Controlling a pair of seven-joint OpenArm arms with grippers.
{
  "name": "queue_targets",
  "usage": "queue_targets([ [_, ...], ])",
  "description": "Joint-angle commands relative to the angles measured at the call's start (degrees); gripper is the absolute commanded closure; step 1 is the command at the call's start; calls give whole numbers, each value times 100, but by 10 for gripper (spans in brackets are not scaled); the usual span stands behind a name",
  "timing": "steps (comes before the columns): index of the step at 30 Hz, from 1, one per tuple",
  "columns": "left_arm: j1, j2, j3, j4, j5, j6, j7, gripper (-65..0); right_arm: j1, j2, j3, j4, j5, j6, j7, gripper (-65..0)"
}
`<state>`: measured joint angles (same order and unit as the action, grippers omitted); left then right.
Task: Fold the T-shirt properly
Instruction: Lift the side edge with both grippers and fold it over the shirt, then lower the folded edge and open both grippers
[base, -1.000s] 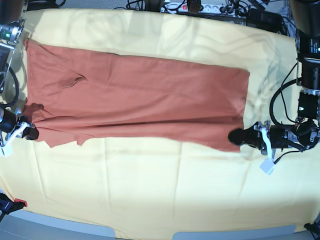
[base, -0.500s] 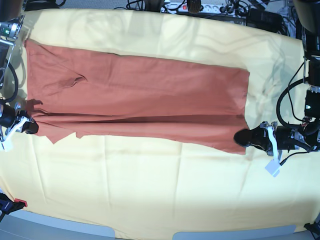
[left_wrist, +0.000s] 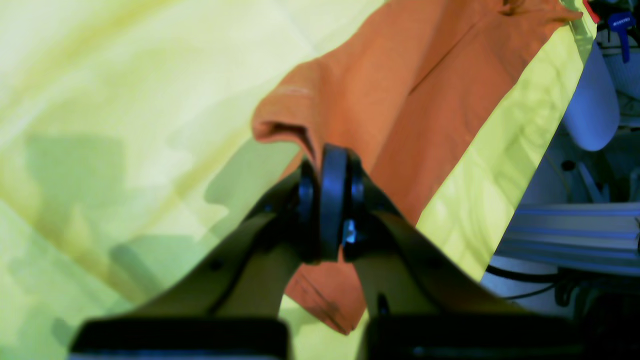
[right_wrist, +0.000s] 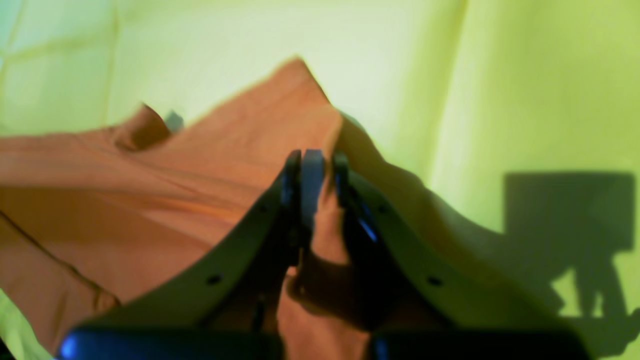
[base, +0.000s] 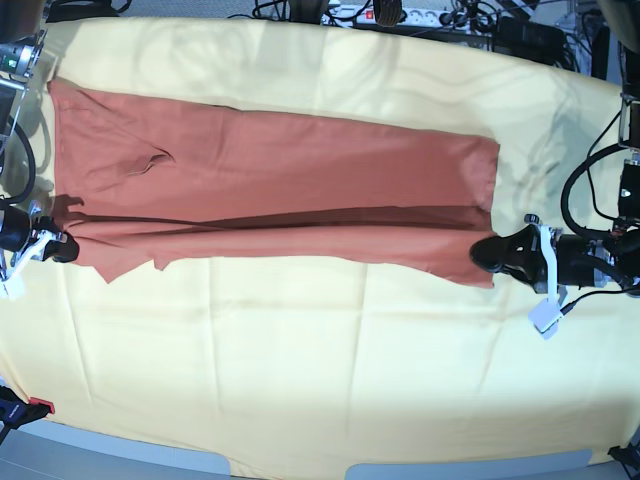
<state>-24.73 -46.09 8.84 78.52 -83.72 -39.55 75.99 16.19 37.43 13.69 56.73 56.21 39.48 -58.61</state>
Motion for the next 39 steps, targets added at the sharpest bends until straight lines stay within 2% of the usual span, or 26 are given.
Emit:
queue_targets([
  [1,-83,-205,-138,76,-128,-45,-48,0,131,181,48,103,118,52,83,0],
  [5,118,-396,-236,79,-128,-45,-50,0,127,229,48,103,61,52,90,0],
  [16,1001,-470,-256,815,-128,-45,214,0,-149,243,42,103,61,52,-70,0],
  [18,1047,-470,-256,911,-128,-45,393,0,-208,243,42,103,83,52,-125,0],
  [26,1043,-522,-256,918,-128,-45,374,0,-236,245,44,103,81,52,-116,0],
  [29,1045,-520,-256,916,302,-45,133,0,-234,243,44,103,81,52,-98,0],
  [33,1045,-520,-256,916,1078,-45,-610,0,-236,245,44,103,74,52,9,0],
  [35,1045,-518,-256,916,1263,-45,-881,0,-234,243,44,103,55,52,105,0],
  [39,1064,-520,-254,916,1235,-45,-745,0,-234,243,44,103,-79,52,111,0],
])
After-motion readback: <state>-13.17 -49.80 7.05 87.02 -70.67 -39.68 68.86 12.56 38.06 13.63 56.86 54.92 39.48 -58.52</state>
